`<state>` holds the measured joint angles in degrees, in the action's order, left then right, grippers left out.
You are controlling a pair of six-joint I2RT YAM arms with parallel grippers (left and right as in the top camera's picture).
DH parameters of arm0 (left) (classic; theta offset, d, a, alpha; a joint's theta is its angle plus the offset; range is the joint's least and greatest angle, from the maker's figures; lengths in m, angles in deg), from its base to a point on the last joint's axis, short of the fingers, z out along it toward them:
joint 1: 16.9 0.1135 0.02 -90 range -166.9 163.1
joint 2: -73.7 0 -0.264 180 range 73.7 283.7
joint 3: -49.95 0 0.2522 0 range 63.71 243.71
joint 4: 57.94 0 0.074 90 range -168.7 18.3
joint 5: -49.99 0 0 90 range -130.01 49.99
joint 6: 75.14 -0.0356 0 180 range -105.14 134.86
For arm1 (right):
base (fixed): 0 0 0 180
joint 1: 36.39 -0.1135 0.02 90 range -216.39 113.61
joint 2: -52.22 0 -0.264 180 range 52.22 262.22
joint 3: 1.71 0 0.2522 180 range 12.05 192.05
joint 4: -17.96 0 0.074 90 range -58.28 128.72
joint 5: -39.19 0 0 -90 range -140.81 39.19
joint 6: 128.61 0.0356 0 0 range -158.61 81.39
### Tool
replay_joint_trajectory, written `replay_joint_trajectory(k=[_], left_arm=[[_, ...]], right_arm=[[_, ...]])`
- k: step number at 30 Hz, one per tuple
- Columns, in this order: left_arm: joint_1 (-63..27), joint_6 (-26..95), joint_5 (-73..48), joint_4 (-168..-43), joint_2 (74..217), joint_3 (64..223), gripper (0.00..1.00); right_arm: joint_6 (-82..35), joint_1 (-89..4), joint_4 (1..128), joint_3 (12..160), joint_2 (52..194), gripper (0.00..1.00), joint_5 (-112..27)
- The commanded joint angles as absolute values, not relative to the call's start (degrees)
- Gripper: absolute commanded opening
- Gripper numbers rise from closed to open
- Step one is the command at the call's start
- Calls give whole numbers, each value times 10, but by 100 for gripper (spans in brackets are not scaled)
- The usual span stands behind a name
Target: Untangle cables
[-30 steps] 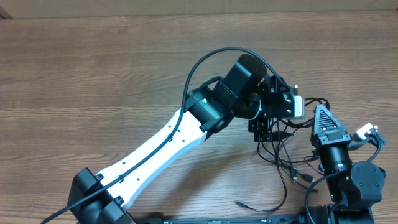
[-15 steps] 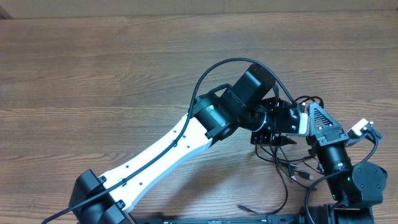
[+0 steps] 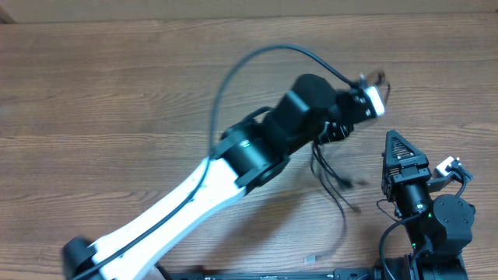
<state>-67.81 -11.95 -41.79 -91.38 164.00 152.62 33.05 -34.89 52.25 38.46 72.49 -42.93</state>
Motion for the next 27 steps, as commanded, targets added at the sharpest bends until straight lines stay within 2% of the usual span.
replay_joint_trajectory(k=[1, 4, 8, 12, 13, 14, 16, 17, 18, 21, 23, 24, 25, 27], left_arm=[[-663, -171, -588, -857, 1567, 1561, 4], [-644, -200, -612, -802, 1541, 1564, 4], [-630, -190, -612, -832, 1534, 1564, 4], [-631, -48, -604, -949, 1549, 1563, 4], [-630, 8, -592, -975, 1555, 1563, 8], [-630, 53, -577, -998, 1560, 1563, 21], [-630, 122, -536, -1048, 1573, 1563, 36], [-630, 163, -496, -1093, 1589, 1563, 49], [-630, 178, -477, -1123, 1605, 1563, 57], [-630, 184, -497, -1163, 1637, 1563, 61], [-630, 201, -528, -1170, 1645, 1563, 76], [-629, 216, -557, -1174, 1644, 1564, 92], [-629, 223, -576, -1176, 1640, 1564, 100], [-621, 246, -612, -1183, 1634, 1564, 100]], right_arm=[[314, -348, 520, 384, 724, 79, -448], [314, -348, 523, 384, 724, 80, -446], [313, -348, 529, 384, 724, 80, -443], [313, -348, 531, 384, 724, 81, -443], [308, -348, 531, 384, 724, 82, -443], [298, -348, 531, 384, 724, 82, -443], [294, -348, 532, 384, 724, 82, -443], [288, -348, 531, 384, 724, 82, -443], [288, -348, 531, 384, 724, 82, -443], [288, -348, 531, 384, 724, 83, -443], [281, -348, 531, 384, 724, 83, -442], [259, -348, 531, 384, 724, 83, -432], [242, -348, 531, 384, 724, 83, -425], [204, -348, 530, 384, 724, 83, -397]])
